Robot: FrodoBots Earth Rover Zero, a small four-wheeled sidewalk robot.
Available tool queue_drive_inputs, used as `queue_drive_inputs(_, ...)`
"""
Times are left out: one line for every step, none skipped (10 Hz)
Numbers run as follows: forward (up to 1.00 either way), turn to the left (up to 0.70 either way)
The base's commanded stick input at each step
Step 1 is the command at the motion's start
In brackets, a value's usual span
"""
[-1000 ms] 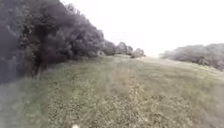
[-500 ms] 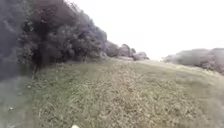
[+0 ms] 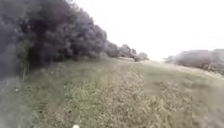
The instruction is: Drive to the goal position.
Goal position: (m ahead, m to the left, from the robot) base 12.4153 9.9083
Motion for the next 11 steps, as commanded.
queue_drive_inputs(0.70,0.00)
queue_drive_inputs(0.70,0.00)
queue_drive_inputs(0.70,0.00)
queue_drive_inputs(0.70,0.00)
queue_drive_inputs(0.70,0.00)
queue_drive_inputs(0.70,0.00)
queue_drive_inputs(0.70,0.00)
queue_drive_inputs(0.70,0.00)
queue_drive_inputs(0.70,0.00)
queue_drive_inputs(0.70,0.00)
queue_drive_inputs(0.70,0.00)
